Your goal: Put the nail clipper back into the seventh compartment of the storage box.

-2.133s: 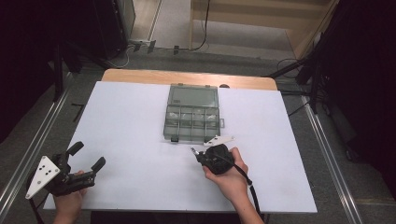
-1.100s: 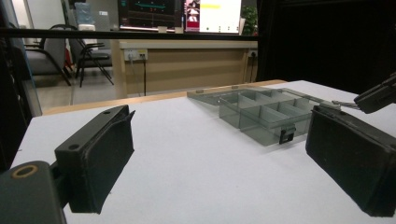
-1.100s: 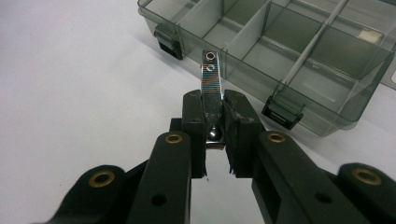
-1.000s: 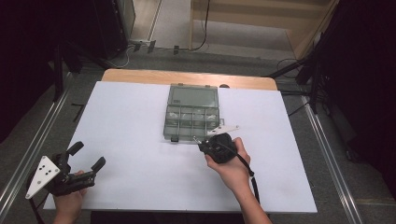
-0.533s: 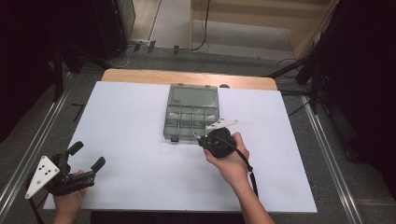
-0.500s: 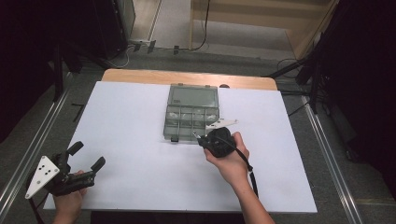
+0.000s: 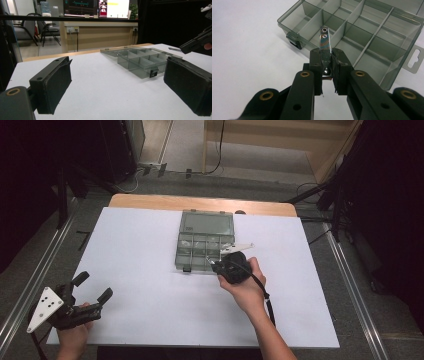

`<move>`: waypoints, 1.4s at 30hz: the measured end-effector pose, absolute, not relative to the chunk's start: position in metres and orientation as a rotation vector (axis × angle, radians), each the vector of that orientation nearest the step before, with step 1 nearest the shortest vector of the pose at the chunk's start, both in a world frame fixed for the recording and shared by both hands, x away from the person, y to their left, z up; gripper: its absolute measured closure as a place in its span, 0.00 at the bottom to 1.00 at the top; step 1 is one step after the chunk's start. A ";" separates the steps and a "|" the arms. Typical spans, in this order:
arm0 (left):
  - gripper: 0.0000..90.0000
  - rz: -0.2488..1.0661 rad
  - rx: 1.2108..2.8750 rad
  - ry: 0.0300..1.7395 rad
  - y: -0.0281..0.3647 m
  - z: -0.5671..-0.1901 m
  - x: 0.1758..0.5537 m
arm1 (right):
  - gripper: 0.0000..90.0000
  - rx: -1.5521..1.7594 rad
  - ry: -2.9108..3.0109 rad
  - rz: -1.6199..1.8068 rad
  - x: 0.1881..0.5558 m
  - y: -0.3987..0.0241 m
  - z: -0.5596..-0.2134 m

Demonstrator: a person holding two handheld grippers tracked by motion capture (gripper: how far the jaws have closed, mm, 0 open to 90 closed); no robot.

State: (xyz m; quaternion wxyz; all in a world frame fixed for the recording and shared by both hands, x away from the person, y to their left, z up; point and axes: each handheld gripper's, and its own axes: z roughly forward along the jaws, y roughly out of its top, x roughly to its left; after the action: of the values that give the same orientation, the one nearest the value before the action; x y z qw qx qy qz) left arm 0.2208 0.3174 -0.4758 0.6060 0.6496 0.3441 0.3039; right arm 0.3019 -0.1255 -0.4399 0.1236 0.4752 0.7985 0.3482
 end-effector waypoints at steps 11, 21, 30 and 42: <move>0.08 0.702 1.501 0.795 0.317 -0.476 0.221 | 0.91 1.385 2.324 1.007 0.311 -0.123 -0.438; 0.08 0.704 1.506 0.793 0.317 -0.476 0.221 | 0.90 1.396 2.317 0.995 0.319 -0.122 -0.441; 0.08 0.703 1.505 0.793 0.317 -0.476 0.221 | 0.90 1.407 2.315 0.982 0.327 -0.120 -0.445; 0.08 0.701 1.501 0.794 0.317 -0.476 0.221 | 0.90 1.422 2.311 0.965 0.335 -0.122 -0.453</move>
State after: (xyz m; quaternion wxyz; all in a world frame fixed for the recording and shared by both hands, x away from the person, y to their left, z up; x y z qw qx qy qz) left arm 0.2208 0.3174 -0.4757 0.6070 0.6494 0.3434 0.3033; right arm 0.3353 -0.1218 -0.4527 0.1305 0.4895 0.7956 0.3321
